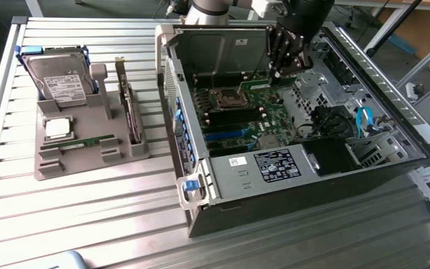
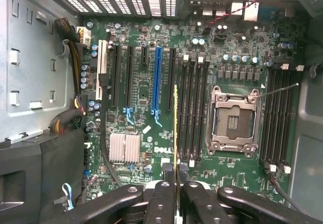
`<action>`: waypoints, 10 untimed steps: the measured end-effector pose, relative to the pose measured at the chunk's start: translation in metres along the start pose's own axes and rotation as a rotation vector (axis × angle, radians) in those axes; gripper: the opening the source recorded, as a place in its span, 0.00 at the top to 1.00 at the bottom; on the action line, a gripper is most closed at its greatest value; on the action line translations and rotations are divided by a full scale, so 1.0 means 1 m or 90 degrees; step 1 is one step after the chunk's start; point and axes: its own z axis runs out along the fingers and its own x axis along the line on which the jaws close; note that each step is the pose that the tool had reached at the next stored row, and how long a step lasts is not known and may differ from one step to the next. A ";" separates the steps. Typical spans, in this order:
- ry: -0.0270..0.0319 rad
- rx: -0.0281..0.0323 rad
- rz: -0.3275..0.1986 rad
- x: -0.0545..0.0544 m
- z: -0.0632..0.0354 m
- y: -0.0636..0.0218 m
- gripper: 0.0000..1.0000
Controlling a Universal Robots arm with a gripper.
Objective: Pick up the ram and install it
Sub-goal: 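Insert the ram into the slot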
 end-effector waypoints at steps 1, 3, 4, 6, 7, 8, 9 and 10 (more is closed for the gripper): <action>0.0000 0.0000 0.000 0.000 0.0003 0.0002 0.87; 0.0000 0.0000 0.000 0.000 0.0012 0.0007 0.87; 0.0000 0.0000 0.000 0.000 0.0016 0.0009 0.87; 0.0000 0.0000 0.000 0.000 0.0022 0.0012 0.87; 0.0000 0.0000 0.000 0.000 0.0026 0.0015 0.87; 0.0000 0.0000 0.000 0.000 0.0029 0.0016 0.87; 0.0000 0.0000 0.000 0.000 0.0033 0.0018 0.87; 0.0000 0.0000 0.000 0.000 0.0036 0.0020 0.87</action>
